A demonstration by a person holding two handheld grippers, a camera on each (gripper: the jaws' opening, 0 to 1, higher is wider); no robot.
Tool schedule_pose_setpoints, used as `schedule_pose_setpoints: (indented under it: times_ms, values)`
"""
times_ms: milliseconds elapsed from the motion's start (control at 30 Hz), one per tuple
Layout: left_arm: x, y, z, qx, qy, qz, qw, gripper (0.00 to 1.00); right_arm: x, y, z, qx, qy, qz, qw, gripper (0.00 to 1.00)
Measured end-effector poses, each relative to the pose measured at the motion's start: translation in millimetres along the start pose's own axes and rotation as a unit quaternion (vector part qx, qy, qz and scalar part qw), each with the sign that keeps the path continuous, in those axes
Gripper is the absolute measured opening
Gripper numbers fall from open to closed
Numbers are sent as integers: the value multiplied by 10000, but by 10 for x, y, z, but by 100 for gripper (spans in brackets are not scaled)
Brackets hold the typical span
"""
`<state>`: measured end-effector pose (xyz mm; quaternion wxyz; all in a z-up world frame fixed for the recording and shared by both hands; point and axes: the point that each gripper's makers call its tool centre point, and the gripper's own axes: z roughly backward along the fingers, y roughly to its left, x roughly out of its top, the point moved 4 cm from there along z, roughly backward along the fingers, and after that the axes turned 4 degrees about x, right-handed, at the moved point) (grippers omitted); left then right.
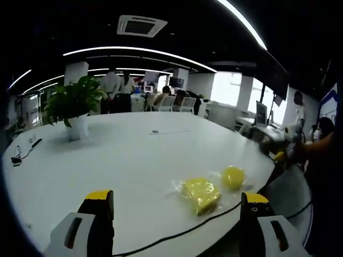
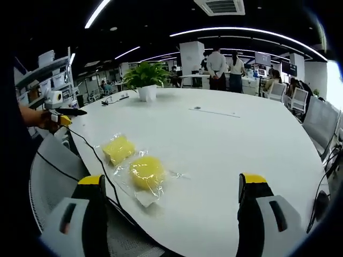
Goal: Compare the silicone blocks by pressing each to a similar depth, holding the contact briefly, and releasing to observe deformation and rebound differences across the visible hardness samples.
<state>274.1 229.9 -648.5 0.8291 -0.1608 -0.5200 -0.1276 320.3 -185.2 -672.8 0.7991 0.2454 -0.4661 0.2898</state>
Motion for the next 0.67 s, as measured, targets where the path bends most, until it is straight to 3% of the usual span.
schedule_pose_setpoints:
  times_ms: [467,667]
  values:
    - [-110,30,-50,57,157,192,9997,100,-41,-5,40,72,46,-148,9999,97]
    - [-107,20,-69,-4,173,99,9998,100,-63,-17,73,36,30,-204,9998,97]
